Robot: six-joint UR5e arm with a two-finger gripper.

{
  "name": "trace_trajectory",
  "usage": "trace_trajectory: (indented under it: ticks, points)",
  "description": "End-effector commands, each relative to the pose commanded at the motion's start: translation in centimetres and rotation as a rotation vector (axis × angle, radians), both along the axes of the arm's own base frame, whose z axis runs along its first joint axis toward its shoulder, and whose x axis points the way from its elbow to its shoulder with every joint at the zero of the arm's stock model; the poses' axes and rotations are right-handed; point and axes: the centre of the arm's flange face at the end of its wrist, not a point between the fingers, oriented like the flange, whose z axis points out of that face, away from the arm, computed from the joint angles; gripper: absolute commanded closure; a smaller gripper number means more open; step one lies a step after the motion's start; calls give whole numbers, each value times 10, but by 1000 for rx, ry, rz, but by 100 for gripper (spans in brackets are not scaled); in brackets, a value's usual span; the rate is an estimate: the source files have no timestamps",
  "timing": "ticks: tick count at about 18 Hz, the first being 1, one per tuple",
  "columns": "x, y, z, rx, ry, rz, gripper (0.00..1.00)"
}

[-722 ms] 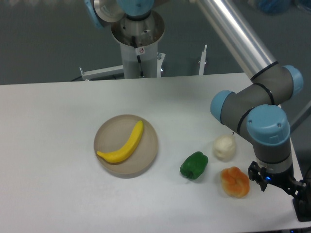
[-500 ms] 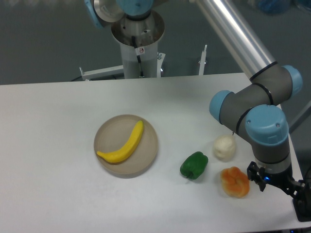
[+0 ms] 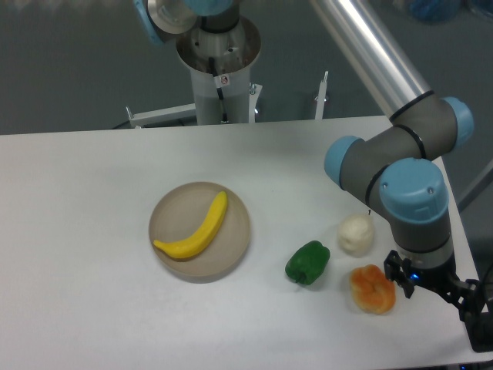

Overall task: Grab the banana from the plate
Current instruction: 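Move the open gripper over the yellow banana on the plate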

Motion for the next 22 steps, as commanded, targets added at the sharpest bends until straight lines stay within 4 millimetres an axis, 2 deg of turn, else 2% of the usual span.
trace_trajectory:
  ticks: [3,7,10,14,16,19,22]
  points:
    - [13,-11,4,-12,-14,1,0]
    - [42,-34,5,-9,-61,36,0]
    - [83,-44,-6,-7,-121,97,0]
    - [138,-45,-15,22,-248,195,0]
    - [166,-49,-27,3,-316,195,0]
    - [199,-67,-55,-33,-405,186,0]
    - [238,-80,-74,-75,-445,156,0]
